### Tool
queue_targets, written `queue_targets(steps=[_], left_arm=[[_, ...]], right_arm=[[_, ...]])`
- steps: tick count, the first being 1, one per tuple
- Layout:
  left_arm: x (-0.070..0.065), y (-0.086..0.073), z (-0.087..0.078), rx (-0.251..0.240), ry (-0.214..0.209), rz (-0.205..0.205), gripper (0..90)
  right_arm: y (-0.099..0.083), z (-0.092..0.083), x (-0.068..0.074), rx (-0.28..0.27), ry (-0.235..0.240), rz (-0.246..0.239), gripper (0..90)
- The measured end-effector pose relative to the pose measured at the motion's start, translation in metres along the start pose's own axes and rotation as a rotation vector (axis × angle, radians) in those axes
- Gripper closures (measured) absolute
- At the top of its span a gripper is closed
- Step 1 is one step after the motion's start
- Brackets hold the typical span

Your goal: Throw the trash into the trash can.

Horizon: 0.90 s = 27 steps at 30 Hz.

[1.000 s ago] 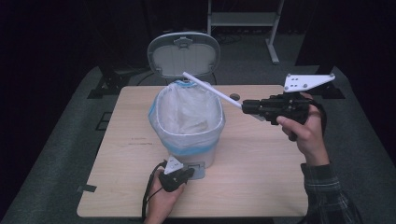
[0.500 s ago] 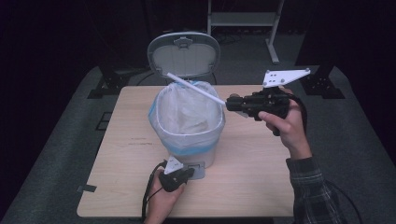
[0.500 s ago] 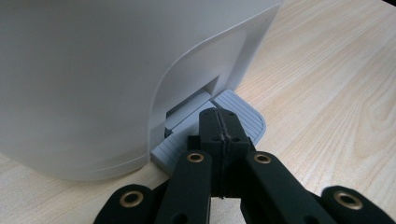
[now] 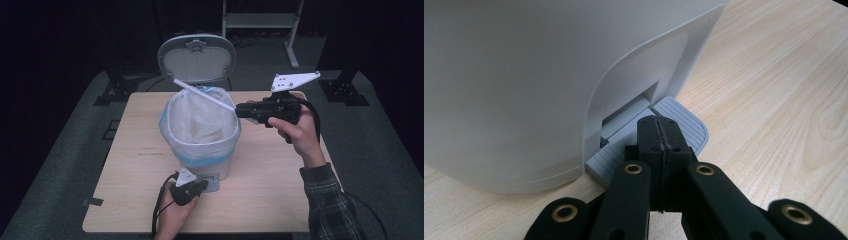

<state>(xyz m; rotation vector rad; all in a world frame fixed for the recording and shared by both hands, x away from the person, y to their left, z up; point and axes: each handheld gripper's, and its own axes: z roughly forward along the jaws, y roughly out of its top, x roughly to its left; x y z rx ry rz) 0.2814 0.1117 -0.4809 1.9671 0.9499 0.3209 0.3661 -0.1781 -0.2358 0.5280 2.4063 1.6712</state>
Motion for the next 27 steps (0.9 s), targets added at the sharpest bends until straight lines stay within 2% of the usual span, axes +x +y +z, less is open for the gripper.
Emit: queue_targets(steps=[13, 27], left_arm=[[-0.0003, -0.0001, 0.0002, -0.002, 0.002, 0.001, 90.0], [-0.0009, 0.0, 0.0002, -0.001, 0.004, 0.003, 90.0]], right_arm=[[0.0052, 0.0089, 0.0013, 0.006, -0.003, -0.008, 79.0], [0.0058, 0.0083, -0.0008, 0.003, -0.024, -0.005, 78.5]])
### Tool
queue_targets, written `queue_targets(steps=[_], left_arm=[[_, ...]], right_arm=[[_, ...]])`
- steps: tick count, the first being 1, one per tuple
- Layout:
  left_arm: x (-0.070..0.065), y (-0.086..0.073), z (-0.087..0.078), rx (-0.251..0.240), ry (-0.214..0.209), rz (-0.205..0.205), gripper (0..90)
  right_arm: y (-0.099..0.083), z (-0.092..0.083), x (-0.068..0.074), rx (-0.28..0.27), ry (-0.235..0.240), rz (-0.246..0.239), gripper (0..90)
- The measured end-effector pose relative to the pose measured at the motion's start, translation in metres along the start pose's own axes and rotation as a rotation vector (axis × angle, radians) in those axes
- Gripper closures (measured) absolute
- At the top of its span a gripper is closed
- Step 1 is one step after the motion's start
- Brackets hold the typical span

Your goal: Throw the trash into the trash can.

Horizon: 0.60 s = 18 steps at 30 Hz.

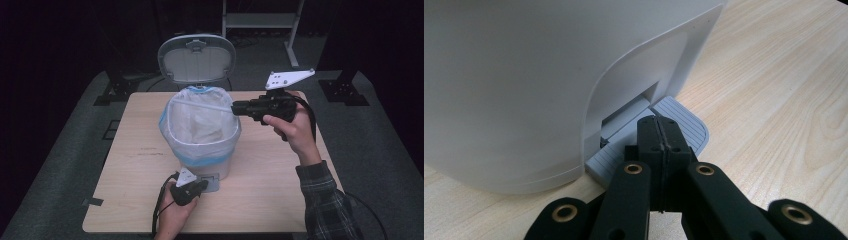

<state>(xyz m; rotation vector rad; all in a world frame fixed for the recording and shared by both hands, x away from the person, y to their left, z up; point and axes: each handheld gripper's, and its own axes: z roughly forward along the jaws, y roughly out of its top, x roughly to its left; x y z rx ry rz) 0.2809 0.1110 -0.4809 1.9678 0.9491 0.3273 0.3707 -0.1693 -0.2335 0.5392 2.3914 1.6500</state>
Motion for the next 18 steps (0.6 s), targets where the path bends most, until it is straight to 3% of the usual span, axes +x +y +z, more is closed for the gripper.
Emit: queue_targets(steps=[18], left_arm=[[0.0, 0.0, 0.0, 0.0, 0.001, 0.001, 90.0]], right_arm=[[-0.003, -0.013, 0.001, -0.019, -0.018, 0.003, 77.9]])
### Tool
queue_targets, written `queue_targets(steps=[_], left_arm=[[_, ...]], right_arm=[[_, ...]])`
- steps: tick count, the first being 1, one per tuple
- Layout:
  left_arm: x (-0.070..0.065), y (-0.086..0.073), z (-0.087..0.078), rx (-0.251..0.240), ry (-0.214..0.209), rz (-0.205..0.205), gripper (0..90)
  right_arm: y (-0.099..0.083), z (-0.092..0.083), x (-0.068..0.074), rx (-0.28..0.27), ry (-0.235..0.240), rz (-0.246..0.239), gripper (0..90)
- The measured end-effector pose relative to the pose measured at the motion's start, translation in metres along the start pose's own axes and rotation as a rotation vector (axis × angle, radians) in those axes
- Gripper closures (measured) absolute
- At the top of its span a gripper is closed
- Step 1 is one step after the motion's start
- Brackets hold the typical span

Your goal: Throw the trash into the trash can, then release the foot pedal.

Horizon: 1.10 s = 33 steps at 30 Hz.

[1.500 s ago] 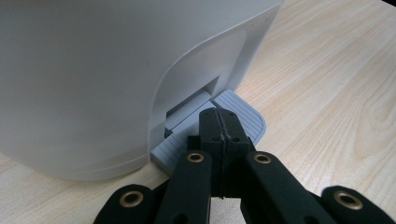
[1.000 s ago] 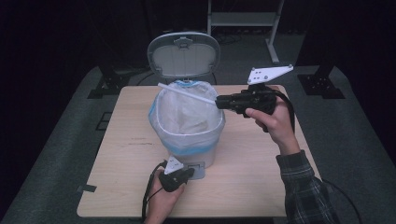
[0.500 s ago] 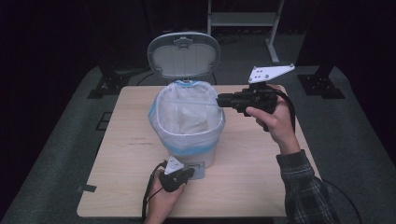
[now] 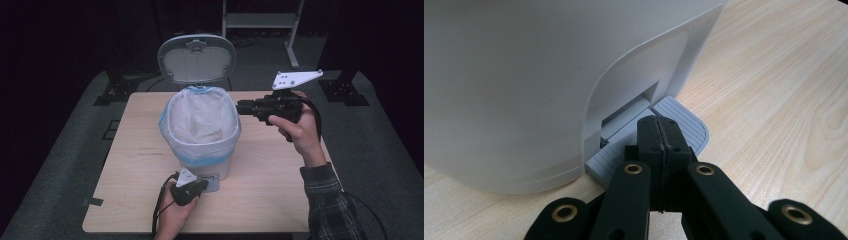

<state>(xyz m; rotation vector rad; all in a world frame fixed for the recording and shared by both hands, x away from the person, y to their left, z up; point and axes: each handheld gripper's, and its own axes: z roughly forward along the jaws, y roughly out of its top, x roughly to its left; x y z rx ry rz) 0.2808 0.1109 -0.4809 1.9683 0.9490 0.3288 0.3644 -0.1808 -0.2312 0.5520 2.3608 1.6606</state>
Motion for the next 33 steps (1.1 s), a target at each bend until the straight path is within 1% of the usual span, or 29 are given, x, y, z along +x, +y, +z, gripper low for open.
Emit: queue_targets(steps=[2, 5, 12, 15, 19, 21, 24, 27, 30, 32, 33], left_arm=[[0.0, 0.0, 0.0, 0.001, 0.002, 0.004, 90.0], [-0.003, 0.0, 0.0, -0.005, 0.018, 0.016, 90.0], [-0.001, 0.0, -0.002, -0.009, -0.006, -0.004, 88.4], [-0.001, 0.001, -0.005, -0.011, -0.008, 0.001, 86.5], [-0.005, 0.003, -0.011, -0.032, -0.011, -0.001, 84.1], [-0.006, 0.004, -0.015, -0.054, -0.009, -0.002, 82.4], [-0.007, 0.004, -0.02, -0.037, -0.002, 0.008, 77.5], [-0.008, 0.003, -0.024, -0.028, 0.006, 0.016, 70.3], [-0.007, 0.002, -0.029, -0.015, 0.015, 0.014, 63.2], [-0.006, 0.001, -0.033, 0.007, 0.029, 0.03, 57.6], [-0.006, 0.0, -0.034, 0.016, 0.031, 0.029, 54.3]], right_arm=[[-0.003, -0.003, 0.0, 0.003, -0.006, 0.002, 77.7], [-0.009, -0.006, 0.0, 0.006, -0.016, 0.005, 76.5], [-0.026, -0.017, -0.002, 0.009, -0.043, 0.024, 73.9], [-0.035, -0.021, -0.002, 0.008, -0.057, 0.026, 72.1], [-0.046, -0.026, -0.001, 0.018, -0.081, 0.033, 70.0], [-0.051, -0.029, -0.001, 0.019, -0.091, 0.038, 68.1], [-0.059, -0.031, -0.002, 0.02, -0.102, 0.045, 64.2], [-0.068, -0.033, -0.002, 0.026, -0.117, 0.053, 60.6], [-0.079, -0.033, -0.002, 0.039, -0.142, 0.066, 55.3], [-0.088, -0.031, -0.002, 0.042, -0.159, 0.072, 52.0], [-0.093, -0.03, -0.002, 0.048, -0.174, 0.076, 50.0]])
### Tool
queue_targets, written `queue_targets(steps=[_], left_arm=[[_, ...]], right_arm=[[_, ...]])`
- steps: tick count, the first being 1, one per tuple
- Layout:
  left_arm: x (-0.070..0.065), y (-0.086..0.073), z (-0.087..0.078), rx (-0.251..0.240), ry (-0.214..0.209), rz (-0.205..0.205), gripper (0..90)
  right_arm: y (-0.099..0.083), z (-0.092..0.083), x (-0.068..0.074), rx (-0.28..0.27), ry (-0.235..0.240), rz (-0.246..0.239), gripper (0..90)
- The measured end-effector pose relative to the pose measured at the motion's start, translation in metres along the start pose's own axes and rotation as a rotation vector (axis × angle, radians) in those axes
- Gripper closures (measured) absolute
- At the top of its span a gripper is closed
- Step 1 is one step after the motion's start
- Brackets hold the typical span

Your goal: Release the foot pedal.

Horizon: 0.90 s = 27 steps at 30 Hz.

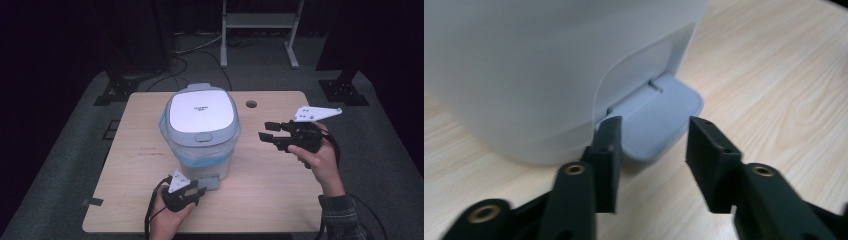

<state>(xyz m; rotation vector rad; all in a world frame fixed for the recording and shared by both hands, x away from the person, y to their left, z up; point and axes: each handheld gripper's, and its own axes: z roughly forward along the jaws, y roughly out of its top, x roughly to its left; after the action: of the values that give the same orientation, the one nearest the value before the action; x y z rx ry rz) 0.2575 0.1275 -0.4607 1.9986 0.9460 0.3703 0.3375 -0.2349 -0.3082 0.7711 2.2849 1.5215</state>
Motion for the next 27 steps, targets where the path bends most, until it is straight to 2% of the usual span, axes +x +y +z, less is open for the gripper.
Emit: queue_targets(steps=[7, 12, 16, 19, 27], left_arm=[[0.004, -0.004, -0.011, 0.014, 0.007, -0.01, 43.3], [0.012, -0.007, -0.018, 0.029, 0.012, -0.022, 39.7], [0.019, -0.007, -0.022, 0.023, 0.022, -0.025, 36.1], [0.026, -0.009, -0.026, 0.027, 0.044, -0.023, 32.4], [0.047, -0.014, -0.033, 0.039, 0.061, -0.019, 24.4]], right_arm=[[-0.03, 0.006, -0.002, 0.032, -0.068, 0.022, 44.0], [-0.051, 0.006, -0.003, 0.052, -0.119, 0.049, 40.2], [-0.063, 0.004, -0.002, 0.066, -0.135, 0.054, 35.2], [-0.072, 0.002, -0.001, 0.074, -0.149, 0.066, 31.9], [-0.101, -0.003, 0.002, 0.117, -0.169, 0.084, 29.3]])
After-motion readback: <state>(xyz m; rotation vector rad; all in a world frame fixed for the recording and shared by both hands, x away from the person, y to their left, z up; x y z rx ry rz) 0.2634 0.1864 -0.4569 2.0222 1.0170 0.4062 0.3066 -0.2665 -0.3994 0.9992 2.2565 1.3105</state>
